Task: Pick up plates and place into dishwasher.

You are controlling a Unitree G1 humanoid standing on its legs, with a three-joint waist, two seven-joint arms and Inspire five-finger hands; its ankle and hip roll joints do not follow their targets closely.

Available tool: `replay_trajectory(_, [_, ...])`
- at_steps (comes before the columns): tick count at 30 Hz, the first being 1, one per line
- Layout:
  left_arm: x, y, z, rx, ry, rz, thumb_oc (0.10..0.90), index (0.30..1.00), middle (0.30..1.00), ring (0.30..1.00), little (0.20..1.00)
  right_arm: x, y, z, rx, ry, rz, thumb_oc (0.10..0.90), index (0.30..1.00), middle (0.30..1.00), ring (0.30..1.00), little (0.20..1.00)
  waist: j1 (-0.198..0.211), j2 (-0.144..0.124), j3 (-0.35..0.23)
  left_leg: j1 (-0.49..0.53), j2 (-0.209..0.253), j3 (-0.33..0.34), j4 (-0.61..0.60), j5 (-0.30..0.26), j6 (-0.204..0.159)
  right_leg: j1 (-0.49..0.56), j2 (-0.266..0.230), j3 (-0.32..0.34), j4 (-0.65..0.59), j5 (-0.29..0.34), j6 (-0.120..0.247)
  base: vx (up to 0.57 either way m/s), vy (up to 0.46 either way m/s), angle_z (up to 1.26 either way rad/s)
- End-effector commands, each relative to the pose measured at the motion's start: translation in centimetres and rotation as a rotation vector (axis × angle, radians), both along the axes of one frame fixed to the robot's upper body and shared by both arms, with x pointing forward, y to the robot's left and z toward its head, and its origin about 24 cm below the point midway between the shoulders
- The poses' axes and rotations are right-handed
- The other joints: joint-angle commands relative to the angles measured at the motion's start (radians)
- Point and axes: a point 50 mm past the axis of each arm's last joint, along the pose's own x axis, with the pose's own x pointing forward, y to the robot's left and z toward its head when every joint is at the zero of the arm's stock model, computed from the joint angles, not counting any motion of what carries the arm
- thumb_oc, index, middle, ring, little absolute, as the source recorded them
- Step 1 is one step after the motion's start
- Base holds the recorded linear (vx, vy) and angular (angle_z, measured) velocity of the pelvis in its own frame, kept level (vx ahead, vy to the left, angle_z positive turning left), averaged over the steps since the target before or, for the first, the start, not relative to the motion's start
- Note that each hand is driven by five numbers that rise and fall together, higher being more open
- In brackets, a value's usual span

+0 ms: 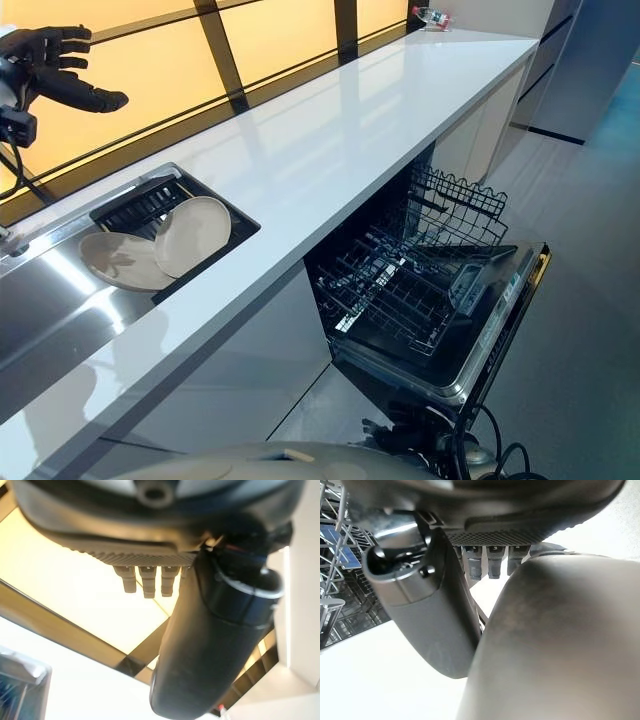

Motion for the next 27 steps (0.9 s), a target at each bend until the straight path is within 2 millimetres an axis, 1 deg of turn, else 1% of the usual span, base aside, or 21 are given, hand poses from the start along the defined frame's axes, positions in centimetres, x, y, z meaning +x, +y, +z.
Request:
replay_trajectory(1, [-2.8,1.5,8.3,0.065,-0.271,0.054,0.8,0.9,0.9,0.9,0.9,-0.5,-0.4,0.1,-0.006,0.012,0.095,0.8,0.9,0.9,0.9,0.9,-0.018,0.026,0.048,0.021,-0.095,0.07,0.007,-0.072,0.062,0.026,0.008,0.012,0.006,-0.007,0.073,0.0,0.069,-0.03])
replay_trajectory(3, [-2.7,1.6,8.0,0.079,-0.259,0.064,0.8,0.9,0.9,0.9,0.9,-0.5,-0.6,0.2,-0.011,0.01,0.099,0.8,0.9,0.9,0.9,0.9,-0.019,0.025,0.052,0.019,-0.095,0.07,0.007,-0.072,0.063,0.023,0.007,0.013,0.007,-0.008,0.073,0.0,0.046,-0.02])
replay_trajectory(11, [-3.0,3.6,5.7,0.069,-0.182,0.155,0.8,0.9,0.9,0.9,0.9,0.1,-1.6,0.6,-0.045,-0.016,0.113,0.8,0.9,0.9,0.9,0.9,-0.034,0.02,0.09,0.002,-0.094,0.082,0.007,-0.071,0.065,-0.005,0.004,0.035,0.009,0.0,0.074,-0.02,0.06,-0.04])
replay_trajectory(15, [-2.9,4.0,4.7,0.068,-0.149,0.173,0.8,0.9,0.9,0.9,0.9,0.5,-1.9,0.8,-0.056,-0.034,0.12,0.8,0.9,0.9,0.9,0.9,-0.037,0.017,0.108,-0.007,-0.094,0.083,0.007,-0.067,0.066,-0.017,0.003,0.045,0.01,0.003,0.074,-0.03,0.059,-0.01])
replay_trajectory(22, [-2.5,4.0,3.3,0.039,-0.091,0.141,0.8,0.9,0.9,0.9,0.9,1.1,-2.2,1.1,-0.067,-0.058,0.131,0.8,0.9,0.9,0.9,0.9,-0.034,0.012,0.131,-0.021,-0.094,0.084,0.007,-0.063,0.066,-0.031,-0.001,0.05,0.01,0.007,0.076,-0.04,0.044,0.01])
replay_trajectory(27, [-1.9,3.5,1.7,0.019,-0.018,0.087,0.8,0.9,0.9,0.9,0.9,1.6,-2.1,1.2,-0.069,-0.076,0.137,0.8,0.9,0.9,0.9,0.9,-0.027,0.006,0.147,-0.031,-0.097,0.078,0.007,-0.059,0.068,-0.039,-0.004,0.05,0.011,0.009,0.078,-0.04,0.029,-0.01])
